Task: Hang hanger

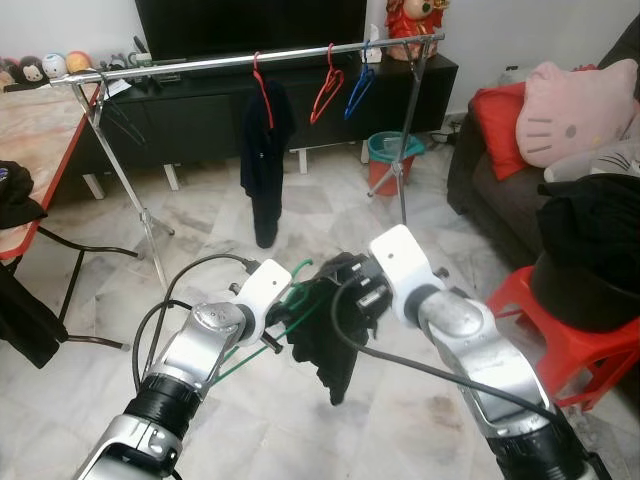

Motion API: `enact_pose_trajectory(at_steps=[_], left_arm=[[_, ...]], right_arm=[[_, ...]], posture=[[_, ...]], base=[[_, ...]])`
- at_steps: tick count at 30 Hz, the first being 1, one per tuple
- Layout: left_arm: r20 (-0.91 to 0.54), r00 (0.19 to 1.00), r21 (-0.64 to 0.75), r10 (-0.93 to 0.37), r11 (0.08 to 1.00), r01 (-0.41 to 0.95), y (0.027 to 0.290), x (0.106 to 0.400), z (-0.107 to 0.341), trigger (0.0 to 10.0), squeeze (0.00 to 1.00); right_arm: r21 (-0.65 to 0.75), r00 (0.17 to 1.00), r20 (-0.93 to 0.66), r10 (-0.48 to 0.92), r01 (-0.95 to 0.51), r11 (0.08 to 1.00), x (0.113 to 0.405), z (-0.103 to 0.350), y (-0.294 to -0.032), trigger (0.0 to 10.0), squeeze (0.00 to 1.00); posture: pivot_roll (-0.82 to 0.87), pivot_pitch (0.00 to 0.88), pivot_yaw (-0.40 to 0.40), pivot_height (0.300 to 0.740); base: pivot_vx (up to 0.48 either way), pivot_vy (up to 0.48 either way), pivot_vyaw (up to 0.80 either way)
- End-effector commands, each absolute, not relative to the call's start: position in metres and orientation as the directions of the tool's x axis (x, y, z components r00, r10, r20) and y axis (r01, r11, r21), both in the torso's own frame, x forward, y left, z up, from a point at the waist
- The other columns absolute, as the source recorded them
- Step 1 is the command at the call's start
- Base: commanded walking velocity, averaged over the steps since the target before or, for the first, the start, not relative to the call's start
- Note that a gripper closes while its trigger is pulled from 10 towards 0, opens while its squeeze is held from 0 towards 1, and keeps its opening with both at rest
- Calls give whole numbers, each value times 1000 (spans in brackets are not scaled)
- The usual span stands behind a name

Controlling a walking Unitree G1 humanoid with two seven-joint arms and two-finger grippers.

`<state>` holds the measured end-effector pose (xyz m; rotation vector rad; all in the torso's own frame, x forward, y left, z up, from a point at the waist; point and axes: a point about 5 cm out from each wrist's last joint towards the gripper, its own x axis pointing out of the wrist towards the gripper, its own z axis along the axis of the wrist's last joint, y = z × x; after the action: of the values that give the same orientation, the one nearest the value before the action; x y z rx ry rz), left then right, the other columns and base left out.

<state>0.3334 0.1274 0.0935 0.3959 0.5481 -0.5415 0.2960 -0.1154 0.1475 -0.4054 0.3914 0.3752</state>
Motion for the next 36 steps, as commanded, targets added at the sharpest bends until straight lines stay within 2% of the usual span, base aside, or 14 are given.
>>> enact_pose_trajectory(at_steps=[1,6,7,9,11,13,15,18,24,27,36], left_arm=[[-564,773,256,-289,830,496,140,340,99,10000,0],[-479,845,295,-237,864,409,145,350,112,10000,0],[-470,820,250,-327,841,479,136,348,117,10000,0],[-473,800,223,-369,829,513,132,346,118,10000,0],[-488,722,228,-491,727,648,123,337,119,10000,0],[-490,702,224,-516,704,674,121,335,120,10000,0],[-466,656,164,-594,670,724,117,328,121,10000,0],[-454,528,131,-718,533,836,111,311,123,10000,0],[-427,460,78,-778,476,876,105,303,126,10000,0],[-392,400,33,-828,422,906,96,295,129,10000,0],[-364,419,36,-832,437,899,91,297,132,10000,0]], right_arm=[[-313,860,-414,296,-441,841,293,157,-111,10000,0],[-314,862,-416,291,-436,843,291,156,-110,10000,0],[-353,880,-415,231,-389,851,295,151,-119,10000,0],[-372,888,-413,203,-369,852,297,149,-123,10000,0],[-379,895,-420,150,-323,867,302,144,-133,10000,0],[-384,896,-422,139,-315,868,303,143,-135,10000,0],[-391,897,-425,120,-301,870,306,139,-139,10000,0],[-402,906,-409,106,-284,870,311,140,-140,10000,0],[-406,913,-393,113,-282,869,316,140,-137,10000,0],[-397,918,-367,149,-299,868,322,145,-129,10000,0],[-386,895,-365,256,-395,833,317,152,-114,10000,0]], posture=[[78,0,-5,740],[75,0,-5,740],[75,0,-5,740],[77,0,-5,740],[78,0,-4,740],[80,0,-4,740],[81,0,-3,740],[81,0,-4,740],[84,0,-2,740],[82,0,-2,740],[83,0,-2,740]], base=[[0,0,0],[0,0,0],[0,0,0],[0,0,0],[0,0,0],[0,0,0],[0,0,0],[0,0,0],[0,0,0],[0,0,0],[0,0,0]])
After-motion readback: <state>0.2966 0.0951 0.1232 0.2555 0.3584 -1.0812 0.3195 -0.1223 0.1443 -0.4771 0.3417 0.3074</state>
